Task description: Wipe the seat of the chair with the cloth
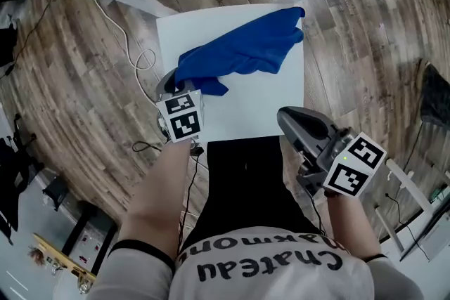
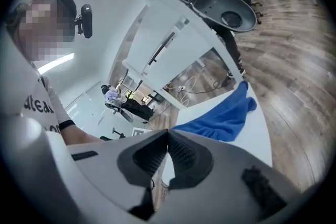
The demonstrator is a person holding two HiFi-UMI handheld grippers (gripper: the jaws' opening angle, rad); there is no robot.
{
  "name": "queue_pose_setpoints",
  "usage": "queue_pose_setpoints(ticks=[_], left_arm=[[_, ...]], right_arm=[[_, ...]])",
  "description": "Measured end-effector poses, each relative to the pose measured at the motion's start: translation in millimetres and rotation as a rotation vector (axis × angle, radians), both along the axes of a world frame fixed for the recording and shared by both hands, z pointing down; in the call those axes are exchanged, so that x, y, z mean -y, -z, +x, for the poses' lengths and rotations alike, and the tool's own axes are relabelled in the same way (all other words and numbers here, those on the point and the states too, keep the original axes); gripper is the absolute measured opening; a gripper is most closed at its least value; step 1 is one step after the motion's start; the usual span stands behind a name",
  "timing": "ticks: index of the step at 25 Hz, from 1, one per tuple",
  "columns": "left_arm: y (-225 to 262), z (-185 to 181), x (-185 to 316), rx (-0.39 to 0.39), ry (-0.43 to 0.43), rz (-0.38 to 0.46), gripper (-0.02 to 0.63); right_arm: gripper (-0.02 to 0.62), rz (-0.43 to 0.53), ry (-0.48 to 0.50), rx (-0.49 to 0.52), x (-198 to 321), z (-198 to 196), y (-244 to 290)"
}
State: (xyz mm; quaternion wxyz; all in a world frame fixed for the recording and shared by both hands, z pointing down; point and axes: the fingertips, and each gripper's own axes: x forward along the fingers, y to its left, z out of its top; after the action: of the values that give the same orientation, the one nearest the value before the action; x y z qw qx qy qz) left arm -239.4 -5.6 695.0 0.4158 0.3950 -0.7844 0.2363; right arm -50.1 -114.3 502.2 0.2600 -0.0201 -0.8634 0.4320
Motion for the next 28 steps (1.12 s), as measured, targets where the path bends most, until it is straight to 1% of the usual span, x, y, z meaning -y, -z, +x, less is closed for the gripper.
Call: queue_pose_setpoints(ticks=[2,3,6,9,11,14,16,19,23,28], left_arm=[[-3,-22,-37,0.030,0.043,-0.053,0.031],[-6,-27,-51,0.045,0.038,-0.078,0.031],[-10,-25,-66,0.073,-0.035,-0.108,0.031],[-13,-18,-60,0.094,-0.113,-0.118,0.031],[-17,-14,-52,0.099,-0.138,-0.118,0.031],[-21,-16,-45,0.094,-0.122,-0.111,0.029],[-21,-18,-39,0.097,-0.127,-0.109,0.029],[-21,-15,-24,0.107,-0.167,-0.109,0.029],[-22,0,6,0.117,-0.228,-0.097,0.029],[-23,31,55,0.126,-0.322,-0.042,0.028]], right_arm=[[0.014,-0.004,0.043,0.004,-11,-16,1],[0.014,-0.005,0.063,0.003,-17,-22,1],[0.014,-0.008,0.106,-0.005,-30,-31,0],[0.014,-0.007,0.126,-0.016,-37,-34,-3],[0.014,-0.005,0.126,-0.023,-37,-32,-5],[0.014,-0.005,0.106,-0.033,-32,-25,-9],[0.014,-0.007,0.091,-0.039,-29,-18,-12],[0.014,-0.012,0.060,-0.041,-23,-7,-14],[0.014,-0.017,0.003,-0.035,-10,13,-16],[0.014,-0.020,-0.087,-0.042,11,46,-24]])
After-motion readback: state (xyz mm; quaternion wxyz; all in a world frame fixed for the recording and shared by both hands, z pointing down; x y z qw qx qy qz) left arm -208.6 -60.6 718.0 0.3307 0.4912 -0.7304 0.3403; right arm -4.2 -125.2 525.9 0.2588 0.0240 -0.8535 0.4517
